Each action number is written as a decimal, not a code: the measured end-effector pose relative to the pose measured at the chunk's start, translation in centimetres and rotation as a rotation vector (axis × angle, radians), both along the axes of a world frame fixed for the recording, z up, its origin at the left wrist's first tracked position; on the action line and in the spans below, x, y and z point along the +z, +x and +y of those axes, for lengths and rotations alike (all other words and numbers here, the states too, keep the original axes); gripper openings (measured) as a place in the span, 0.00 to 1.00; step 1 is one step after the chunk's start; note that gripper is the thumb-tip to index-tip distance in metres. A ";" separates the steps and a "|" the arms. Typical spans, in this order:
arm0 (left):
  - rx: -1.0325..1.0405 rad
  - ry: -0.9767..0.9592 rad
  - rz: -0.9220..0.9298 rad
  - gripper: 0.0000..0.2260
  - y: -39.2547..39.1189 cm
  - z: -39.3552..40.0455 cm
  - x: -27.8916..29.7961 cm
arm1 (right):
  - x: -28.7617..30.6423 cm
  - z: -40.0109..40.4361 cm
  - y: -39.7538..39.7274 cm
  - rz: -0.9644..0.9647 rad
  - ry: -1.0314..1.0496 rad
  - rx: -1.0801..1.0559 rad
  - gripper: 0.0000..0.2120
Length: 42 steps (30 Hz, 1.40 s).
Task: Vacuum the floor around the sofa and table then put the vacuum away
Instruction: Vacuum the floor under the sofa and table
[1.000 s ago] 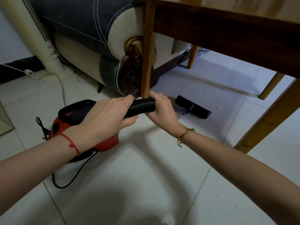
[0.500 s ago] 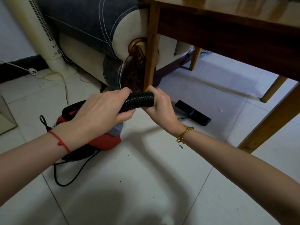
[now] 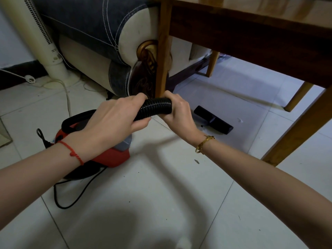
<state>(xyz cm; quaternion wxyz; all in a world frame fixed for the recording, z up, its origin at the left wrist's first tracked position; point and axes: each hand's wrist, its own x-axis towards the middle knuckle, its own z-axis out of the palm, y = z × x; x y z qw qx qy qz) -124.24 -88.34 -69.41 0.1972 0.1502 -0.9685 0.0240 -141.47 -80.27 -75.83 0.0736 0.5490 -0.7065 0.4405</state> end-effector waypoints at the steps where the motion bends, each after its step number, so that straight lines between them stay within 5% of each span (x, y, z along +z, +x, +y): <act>1: 0.002 -0.003 0.000 0.14 0.1 0.0 0.3 | 0.3 0.1 0.1 -0.004 -0.010 0.003 0.11; 21: 0.042 0.019 -0.026 0.15 3.4 0.5 0.8 | 0.0 -0.3 2.9 -0.043 -0.025 0.068 0.10; 42: 0.039 0.110 -0.128 0.15 -6.7 -1.8 -5.9 | -5.6 -1.9 -7.2 0.034 0.221 0.036 0.10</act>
